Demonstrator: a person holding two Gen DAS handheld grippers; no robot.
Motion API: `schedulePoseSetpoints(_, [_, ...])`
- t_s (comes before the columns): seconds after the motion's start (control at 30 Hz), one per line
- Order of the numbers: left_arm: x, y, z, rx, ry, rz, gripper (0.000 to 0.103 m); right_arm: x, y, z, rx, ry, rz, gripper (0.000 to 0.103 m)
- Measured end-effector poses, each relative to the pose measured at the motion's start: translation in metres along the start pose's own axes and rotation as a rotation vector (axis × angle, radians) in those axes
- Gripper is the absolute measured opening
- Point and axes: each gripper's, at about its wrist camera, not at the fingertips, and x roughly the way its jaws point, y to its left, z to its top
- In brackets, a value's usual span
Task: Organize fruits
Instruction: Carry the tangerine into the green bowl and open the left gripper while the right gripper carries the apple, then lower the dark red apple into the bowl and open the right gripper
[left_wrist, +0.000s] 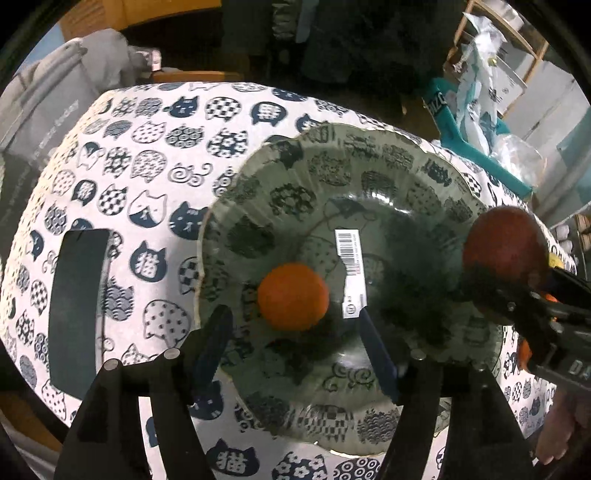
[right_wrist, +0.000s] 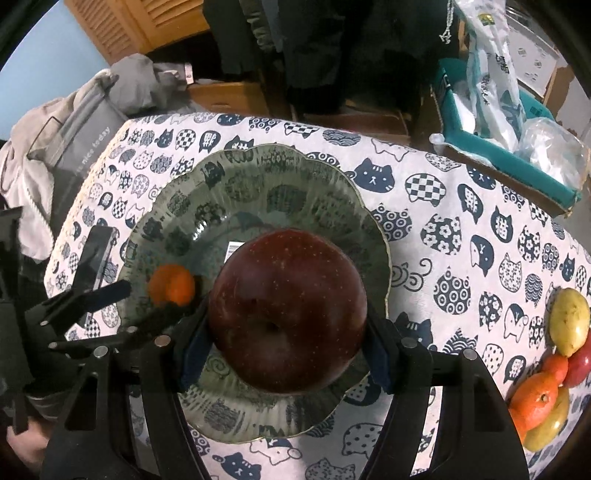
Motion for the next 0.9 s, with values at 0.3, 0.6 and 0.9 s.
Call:
schedulePoseSetpoints(0.3, [-0.018, 0.02, -0.005, -0.052, -0.035, -0.033, 0.072, 0.019, 0.012, -0.003, -0.017, 0.055, 0.012, 0.071])
schedulePoseSetpoints(0.6, [-0.023, 0.023, -0.013, -0.043, -0.038, -0.042, 0.072, 0.039, 0.017, -0.008, -0.045, 0.13, -0.002, 0.072])
schedulePoseSetpoints(0.9, [-0.037, 0.021, -0.014, -0.033, -0.068, -0.059, 0.072, 0.035, 0.026, -0.006, -0.081, 0.097, -0.005, 0.079])
